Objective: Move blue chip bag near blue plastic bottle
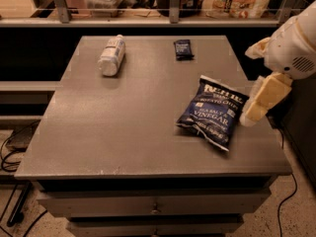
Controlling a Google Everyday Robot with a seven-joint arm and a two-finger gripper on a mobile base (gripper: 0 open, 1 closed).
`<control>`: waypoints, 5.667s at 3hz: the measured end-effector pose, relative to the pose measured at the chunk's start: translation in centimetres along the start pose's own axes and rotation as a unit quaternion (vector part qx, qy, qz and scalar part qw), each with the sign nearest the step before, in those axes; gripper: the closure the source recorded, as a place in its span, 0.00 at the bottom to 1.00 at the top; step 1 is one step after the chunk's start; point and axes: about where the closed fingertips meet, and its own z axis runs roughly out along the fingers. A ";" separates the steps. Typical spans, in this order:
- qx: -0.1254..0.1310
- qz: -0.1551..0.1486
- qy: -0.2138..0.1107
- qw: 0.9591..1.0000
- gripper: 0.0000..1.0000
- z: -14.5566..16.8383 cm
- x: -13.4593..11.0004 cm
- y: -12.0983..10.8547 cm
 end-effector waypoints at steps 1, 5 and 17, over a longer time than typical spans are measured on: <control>-0.003 0.001 -0.001 1.000 0.00 0.2 0.0 0.0; -0.053 0.058 -0.024 0.997 0.18 10.7 0.2 0.7; 0.001 0.074 -0.332 0.940 0.00 19.6 -25.6 -13.1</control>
Offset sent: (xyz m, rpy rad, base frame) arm 0.0105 0.0332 -0.0499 0.1549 0.1305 0.0226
